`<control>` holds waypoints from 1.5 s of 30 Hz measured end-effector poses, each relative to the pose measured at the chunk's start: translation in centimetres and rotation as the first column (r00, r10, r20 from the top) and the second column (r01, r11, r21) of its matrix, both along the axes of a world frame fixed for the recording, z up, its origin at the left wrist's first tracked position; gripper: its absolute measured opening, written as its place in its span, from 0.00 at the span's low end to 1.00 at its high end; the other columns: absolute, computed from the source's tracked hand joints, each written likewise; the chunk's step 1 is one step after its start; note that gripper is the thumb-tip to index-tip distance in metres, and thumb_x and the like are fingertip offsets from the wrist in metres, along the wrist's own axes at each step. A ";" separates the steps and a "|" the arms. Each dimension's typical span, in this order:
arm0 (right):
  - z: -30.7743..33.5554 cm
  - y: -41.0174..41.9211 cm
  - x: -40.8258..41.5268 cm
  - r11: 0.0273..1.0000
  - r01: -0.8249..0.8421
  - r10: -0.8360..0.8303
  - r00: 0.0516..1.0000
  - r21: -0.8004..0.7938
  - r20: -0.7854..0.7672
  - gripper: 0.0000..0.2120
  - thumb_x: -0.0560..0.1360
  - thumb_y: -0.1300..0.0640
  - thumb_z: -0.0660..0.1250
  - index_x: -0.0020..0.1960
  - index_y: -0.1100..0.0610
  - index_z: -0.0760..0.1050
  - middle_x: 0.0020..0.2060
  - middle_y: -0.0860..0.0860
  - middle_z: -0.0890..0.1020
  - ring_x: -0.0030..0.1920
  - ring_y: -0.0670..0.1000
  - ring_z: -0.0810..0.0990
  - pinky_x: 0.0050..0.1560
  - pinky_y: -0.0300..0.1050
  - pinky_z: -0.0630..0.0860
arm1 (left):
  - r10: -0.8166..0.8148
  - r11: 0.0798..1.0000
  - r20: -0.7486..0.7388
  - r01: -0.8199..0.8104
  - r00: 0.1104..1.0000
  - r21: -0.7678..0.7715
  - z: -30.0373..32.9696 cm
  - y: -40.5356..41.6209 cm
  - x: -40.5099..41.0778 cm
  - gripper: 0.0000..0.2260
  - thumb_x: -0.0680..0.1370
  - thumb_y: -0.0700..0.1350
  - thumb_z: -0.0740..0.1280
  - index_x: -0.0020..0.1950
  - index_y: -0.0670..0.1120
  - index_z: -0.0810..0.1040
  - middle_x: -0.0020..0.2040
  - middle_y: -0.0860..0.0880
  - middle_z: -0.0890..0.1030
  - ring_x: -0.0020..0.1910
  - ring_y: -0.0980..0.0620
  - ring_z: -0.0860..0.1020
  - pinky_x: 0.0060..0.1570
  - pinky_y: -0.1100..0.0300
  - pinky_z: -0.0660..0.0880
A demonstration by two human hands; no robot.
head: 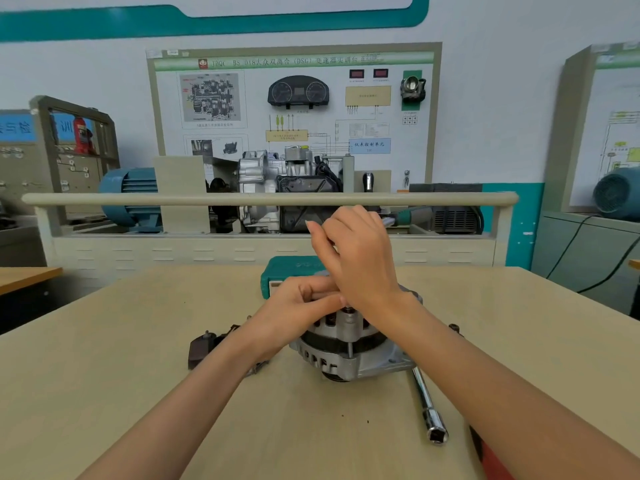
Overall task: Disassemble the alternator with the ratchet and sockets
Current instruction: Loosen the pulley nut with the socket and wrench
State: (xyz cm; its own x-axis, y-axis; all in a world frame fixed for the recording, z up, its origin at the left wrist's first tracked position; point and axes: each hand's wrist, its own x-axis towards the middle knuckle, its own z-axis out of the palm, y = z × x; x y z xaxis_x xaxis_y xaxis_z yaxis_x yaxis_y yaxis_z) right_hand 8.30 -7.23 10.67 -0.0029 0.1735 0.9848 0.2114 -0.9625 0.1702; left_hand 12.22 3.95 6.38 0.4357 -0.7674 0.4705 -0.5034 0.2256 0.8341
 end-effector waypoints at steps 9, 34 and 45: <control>-0.4 0.3 -0.9 0.958 0.287 -0.286 0.958 0.024 -0.029 0.12 0.71 0.60 0.67 0.30 0.61 0.74 0.28 0.54 0.73 0.31 0.55 0.72 0.33 0.43 0.65 | 0.182 0.983 0.008 -0.182 0.983 -0.022 -0.3 -1.0 0.7 0.05 0.71 0.39 0.72 0.45 0.48 0.82 0.42 0.48 0.85 0.44 0.52 0.83 0.46 0.63 0.77; 0.6 1.0 -3.8 0.816 0.575 -0.527 0.691 -0.066 -0.494 0.18 0.80 0.45 0.50 0.53 0.57 0.71 0.46 0.52 0.77 0.49 0.54 0.74 0.53 0.50 0.63 | 0.005 0.992 -0.156 -0.024 0.988 -0.123 -0.9 -0.2 0.9 0.12 0.68 0.47 0.72 0.51 0.52 0.85 0.49 0.47 0.85 0.52 0.52 0.82 0.50 0.66 0.76; 2.0 -0.5 -1.7 0.951 0.002 0.214 0.716 0.308 -0.665 0.14 0.75 0.55 0.61 0.37 0.64 0.73 0.28 0.52 0.72 0.33 0.49 0.70 0.47 0.45 0.64 | -0.003 0.998 -0.078 0.009 0.997 0.068 -0.4 0.5 1.5 0.10 0.75 0.52 0.67 0.55 0.58 0.82 0.57 0.54 0.82 0.60 0.57 0.77 0.60 0.67 0.72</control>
State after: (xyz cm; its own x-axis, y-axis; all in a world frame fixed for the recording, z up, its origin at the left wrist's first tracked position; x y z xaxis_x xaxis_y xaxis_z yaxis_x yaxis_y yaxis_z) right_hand 6.55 -7.77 12.67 0.6862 -0.0538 0.7254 0.2685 -0.9081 -0.3213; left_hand 13.68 4.49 5.96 0.4643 -0.7993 0.3816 -0.4349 0.1696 0.8843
